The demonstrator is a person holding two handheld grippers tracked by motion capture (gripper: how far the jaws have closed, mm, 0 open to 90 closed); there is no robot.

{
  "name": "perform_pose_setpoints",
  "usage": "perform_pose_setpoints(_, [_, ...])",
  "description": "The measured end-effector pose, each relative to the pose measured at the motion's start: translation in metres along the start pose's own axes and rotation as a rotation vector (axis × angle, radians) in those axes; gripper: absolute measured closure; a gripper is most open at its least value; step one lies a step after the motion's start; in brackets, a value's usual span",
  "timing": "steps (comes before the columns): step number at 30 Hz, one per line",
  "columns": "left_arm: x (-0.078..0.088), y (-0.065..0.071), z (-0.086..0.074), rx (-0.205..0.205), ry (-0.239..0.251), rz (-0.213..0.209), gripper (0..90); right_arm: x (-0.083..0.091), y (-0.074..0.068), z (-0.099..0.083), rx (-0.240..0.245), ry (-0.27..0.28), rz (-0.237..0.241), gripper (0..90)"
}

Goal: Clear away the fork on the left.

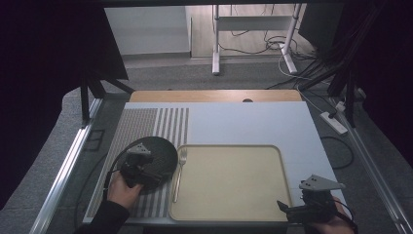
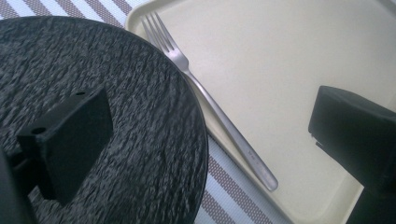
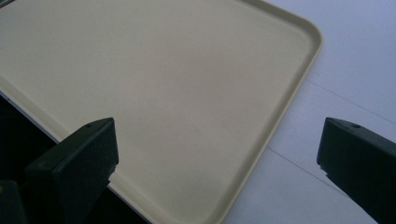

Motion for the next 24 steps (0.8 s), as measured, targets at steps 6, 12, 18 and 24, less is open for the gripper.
perform_pose_setpoints(6, [0.007, -0.003, -0.006, 0.007, 0.022, 0.016, 0.0, 0.000, 0.000, 0.000, 0.000, 0.000, 0.000, 0.0])
perform_pose_setpoints(12, [0.016, -0.007, -0.014, 0.031, 0.039, 0.024, 0.0, 0.000, 0.000, 0.000, 0.000, -0.001, 0.000, 0.0])
perform_pose_setpoints(18, [0.027, -0.012, -0.022, 0.049, 0.069, 0.041, 0.0, 0.000, 0.000, 0.000, 0.001, -0.004, -0.001, 0.0])
perform_pose_setpoints(24, [0.036, -0.015, -0.029, 0.058, 0.088, 0.059, 0.0, 0.000, 0.000, 0.000, 0.002, -0.005, -0.003, 0.0])
Point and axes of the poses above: each handheld gripper's, and its own axes: x roughly backward along the jaws, z roughly out of its top, y roughly to its right, the point moved 5 cm from there along -x, roughly forward along the jaws, and after that the axes turned 8 degrees about x, right-handed, at the moved point
